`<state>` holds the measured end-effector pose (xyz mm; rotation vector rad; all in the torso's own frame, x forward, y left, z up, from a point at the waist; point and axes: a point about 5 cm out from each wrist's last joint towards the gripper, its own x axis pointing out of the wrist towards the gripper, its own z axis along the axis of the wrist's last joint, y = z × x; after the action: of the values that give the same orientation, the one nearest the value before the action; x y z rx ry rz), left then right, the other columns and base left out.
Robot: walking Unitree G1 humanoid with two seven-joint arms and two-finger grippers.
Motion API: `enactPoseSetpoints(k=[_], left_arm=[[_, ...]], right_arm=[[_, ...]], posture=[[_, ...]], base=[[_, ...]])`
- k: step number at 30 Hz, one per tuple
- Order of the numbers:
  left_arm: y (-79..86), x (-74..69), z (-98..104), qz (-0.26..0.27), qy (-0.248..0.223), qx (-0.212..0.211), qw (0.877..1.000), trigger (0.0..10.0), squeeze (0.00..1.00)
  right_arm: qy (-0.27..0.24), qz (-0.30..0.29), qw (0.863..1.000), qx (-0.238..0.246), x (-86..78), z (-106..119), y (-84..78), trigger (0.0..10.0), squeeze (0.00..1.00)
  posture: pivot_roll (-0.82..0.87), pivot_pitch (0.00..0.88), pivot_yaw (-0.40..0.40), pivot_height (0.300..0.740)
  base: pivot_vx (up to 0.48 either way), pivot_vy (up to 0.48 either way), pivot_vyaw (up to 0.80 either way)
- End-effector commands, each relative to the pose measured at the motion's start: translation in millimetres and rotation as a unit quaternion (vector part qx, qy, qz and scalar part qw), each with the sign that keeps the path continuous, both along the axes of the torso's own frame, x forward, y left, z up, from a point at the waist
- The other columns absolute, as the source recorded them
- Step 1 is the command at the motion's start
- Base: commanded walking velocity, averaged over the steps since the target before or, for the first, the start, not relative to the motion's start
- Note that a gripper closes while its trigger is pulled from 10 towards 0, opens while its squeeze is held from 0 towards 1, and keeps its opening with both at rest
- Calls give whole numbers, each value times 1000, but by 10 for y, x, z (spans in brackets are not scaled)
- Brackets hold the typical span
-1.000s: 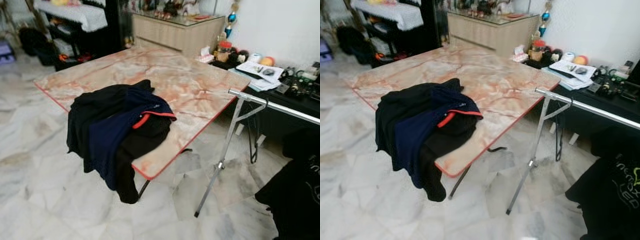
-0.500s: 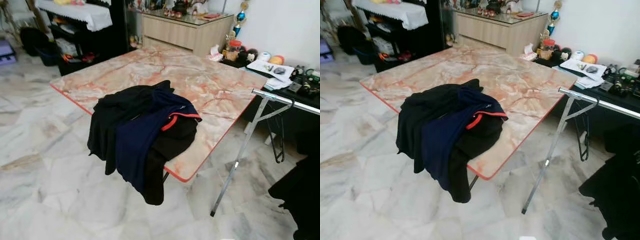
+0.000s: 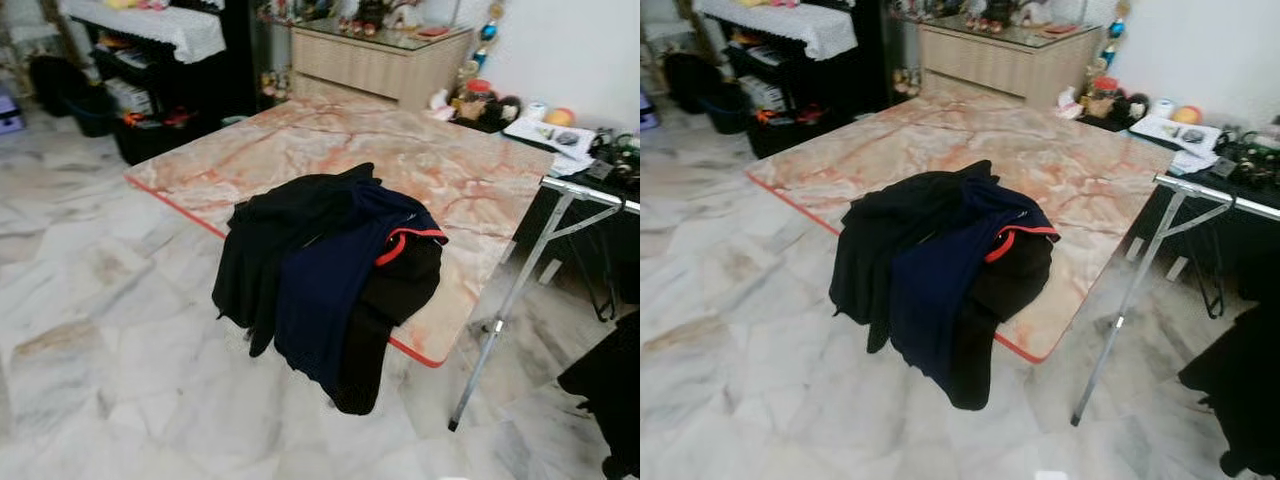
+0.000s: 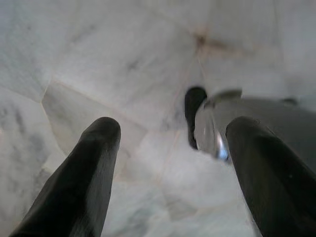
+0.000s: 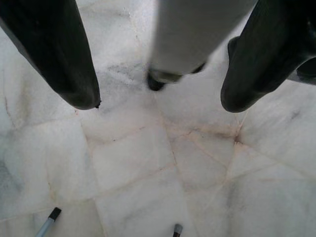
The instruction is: Hang hanger
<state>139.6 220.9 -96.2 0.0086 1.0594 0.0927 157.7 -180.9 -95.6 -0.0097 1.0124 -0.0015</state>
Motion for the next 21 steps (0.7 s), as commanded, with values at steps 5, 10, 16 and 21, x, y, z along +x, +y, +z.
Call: enactPoseSetpoints(k=[5,10,16,21], left_arm=[[-79,-38,-31,1,10,-14,1000,10000,0],[-54,-8,-15,10,2,-14,1000,10000,0],[-38,10,-6,12,0,-14,1000,10000,0],[-52,12,-7,10,0,-17,1000,10000,0]], right_arm=[[4,-2,1000,-8,-38,-7,-66,10000,0],[4,-2,1000,-7,-36,-6,-62,10000,0],[4,-3,1000,-6,-34,-7,-59,10000,0],[4,-5,1000,-6,-31,-6,-60,10000,0]], posture=[[-25,0,-8,740],[-21,7,-10,740],[-22,13,-8,740],[-24,16,-9,740]], base=[[0,0,0],[0,0,0],[0,0,0],[0,0,0]])
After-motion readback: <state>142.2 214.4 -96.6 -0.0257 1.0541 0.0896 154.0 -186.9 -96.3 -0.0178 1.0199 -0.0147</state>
